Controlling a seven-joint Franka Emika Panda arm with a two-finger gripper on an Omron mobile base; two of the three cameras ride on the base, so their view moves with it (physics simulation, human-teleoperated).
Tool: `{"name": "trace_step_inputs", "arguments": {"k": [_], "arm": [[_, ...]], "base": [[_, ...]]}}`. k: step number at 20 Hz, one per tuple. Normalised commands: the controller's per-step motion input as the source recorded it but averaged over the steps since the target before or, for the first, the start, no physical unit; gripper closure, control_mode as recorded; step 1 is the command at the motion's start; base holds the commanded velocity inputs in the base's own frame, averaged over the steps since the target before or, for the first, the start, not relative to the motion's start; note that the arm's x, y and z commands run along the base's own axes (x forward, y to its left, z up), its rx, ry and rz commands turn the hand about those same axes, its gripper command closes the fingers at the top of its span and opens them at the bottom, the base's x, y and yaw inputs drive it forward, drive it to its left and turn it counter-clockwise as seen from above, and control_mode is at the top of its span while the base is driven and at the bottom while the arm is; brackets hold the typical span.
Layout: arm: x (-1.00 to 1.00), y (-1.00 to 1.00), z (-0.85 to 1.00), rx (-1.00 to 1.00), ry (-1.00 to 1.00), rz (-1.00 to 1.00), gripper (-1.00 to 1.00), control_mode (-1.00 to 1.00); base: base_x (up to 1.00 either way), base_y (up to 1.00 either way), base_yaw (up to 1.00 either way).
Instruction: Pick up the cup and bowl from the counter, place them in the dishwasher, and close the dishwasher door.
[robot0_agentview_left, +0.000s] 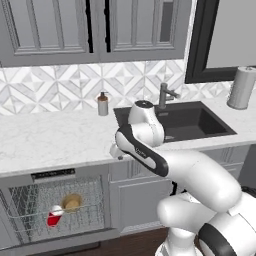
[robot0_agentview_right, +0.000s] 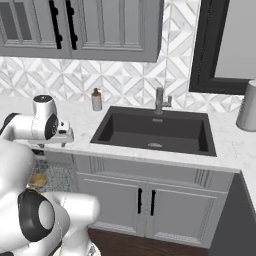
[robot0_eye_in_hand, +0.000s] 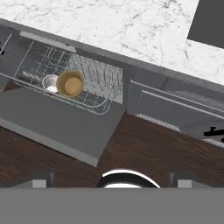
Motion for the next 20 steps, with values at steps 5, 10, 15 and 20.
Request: {"name": "trace_step_inputs", "arguments": {"k": [5, 10, 15, 20], "arm": [[0.0, 0.0, 0.0, 0.0, 0.0, 0.0, -1.0, 1.0], [0.0, 0.0, 0.0, 0.0, 0.0, 0.0, -1.0, 1.0], [0.0, 0.0, 0.0, 0.0, 0.0, 0.0, -1.0, -1.0], [-0.11, 0.27, -0.21, 0.09, -0.06, -0.12, -1.0, -1.0]], "base": [[-0.76, -0.15, -0.02], [-0.59, 0.0, 0.0], [0.0, 0.0, 0.0], [0.0, 0.0, 0.0]]}}
